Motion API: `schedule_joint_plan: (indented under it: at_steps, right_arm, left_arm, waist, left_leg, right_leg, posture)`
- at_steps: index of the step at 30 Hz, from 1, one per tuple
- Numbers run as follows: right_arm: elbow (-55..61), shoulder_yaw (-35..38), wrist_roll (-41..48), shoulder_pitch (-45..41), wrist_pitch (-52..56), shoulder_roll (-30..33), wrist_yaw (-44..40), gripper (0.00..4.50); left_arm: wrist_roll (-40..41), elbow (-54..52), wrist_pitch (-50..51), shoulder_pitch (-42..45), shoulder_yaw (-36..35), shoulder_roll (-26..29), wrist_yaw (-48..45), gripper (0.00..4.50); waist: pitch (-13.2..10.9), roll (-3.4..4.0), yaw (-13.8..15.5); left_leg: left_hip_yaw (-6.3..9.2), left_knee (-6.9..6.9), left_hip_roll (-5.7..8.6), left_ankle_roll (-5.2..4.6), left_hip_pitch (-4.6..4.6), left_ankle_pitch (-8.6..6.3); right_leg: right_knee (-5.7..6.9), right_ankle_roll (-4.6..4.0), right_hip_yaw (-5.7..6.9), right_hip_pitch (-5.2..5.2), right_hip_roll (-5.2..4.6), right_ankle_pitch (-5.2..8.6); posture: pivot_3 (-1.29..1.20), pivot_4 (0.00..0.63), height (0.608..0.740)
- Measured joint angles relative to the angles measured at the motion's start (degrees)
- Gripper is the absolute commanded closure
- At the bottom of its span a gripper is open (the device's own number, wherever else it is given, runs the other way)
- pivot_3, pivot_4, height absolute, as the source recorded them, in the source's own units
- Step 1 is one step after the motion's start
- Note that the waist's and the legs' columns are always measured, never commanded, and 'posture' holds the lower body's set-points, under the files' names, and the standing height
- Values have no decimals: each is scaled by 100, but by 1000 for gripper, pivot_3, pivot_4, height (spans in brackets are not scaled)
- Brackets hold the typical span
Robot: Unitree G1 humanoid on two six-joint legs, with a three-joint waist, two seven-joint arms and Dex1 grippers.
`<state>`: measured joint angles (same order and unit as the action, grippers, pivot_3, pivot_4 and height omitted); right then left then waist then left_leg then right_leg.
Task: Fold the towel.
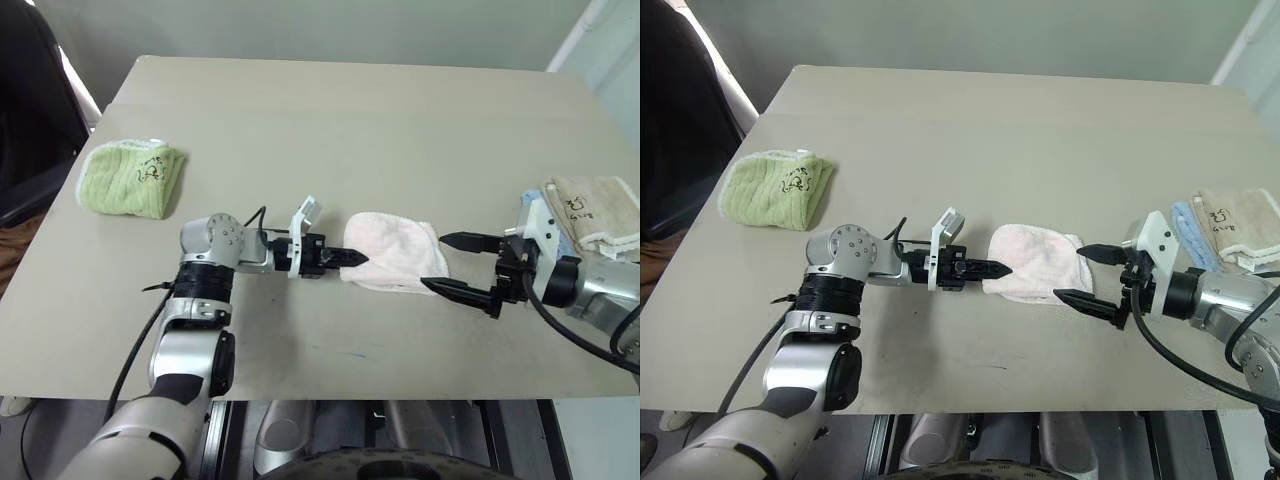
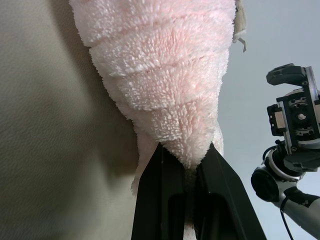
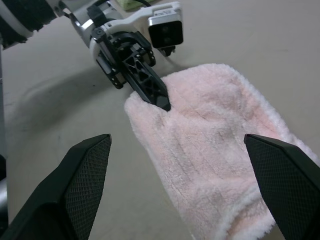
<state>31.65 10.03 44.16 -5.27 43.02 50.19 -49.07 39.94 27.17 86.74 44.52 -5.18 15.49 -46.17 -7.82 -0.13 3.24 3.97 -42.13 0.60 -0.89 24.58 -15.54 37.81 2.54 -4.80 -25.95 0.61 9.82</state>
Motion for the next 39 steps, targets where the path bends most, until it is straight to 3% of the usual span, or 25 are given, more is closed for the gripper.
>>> schedule_joint_plan:
  at_steps: [12, 20, 27, 31, 39]
  right_arm:
    - [11, -65, 54, -335, -24, -125, -5, 0]
    - [-138, -279, 11, -521, -101, -244, -38, 0]
    - [-445, -612, -168, -871, -249, -393, -200, 0]
    - [-596, -785, -226, -1143, -286, -468, -347, 0]
    - [-790, -1066, -399, -1353, -393, -641, -499, 0]
  left_arm:
    - [516, -259, 513, 503, -969, 247, 561, 4453]
    - [724, -850, 540, 609, -1569, 432, 1583, 4453]
    - [712, -749, 519, 1564, -2782, 805, 2372, 4453]
    - [298, -70, -235, 1981, -3444, 1071, 3191, 4453]
    - [-224, 1017, -1837, 2210, -3393, 1835, 3343, 4453]
  waist:
    - [-14, -22, -37]
    - [-17, -25, -42]
    - [-33, -47, -79]
    - [-34, -44, -106]
    - [-38, -50, -115]
  left_leg:
    - [-16, 6, -19, 71, 52, 40]
    - [-20, 6, -18, 69, 49, 39]
    - [-22, 9, -28, 70, 46, 40]
    - [-22, 10, -28, 71, 44, 40]
    - [-18, 11, -27, 82, 70, 46]
  right_leg:
    - [0, -7, 1, -63, 8, -4]
    - [-4, -5, -1, -62, 7, -3]
    - [-2, -23, 1, -69, 14, -16]
    - [-3, -26, 1, -72, 13, -17]
    - [-3, -94, 5, -100, 16, -41]
  posture:
    - [0, 150, 703]
    - [0, 150, 703]
    - [0, 150, 703]
    - [0, 150, 703]
    - [0, 150, 703]
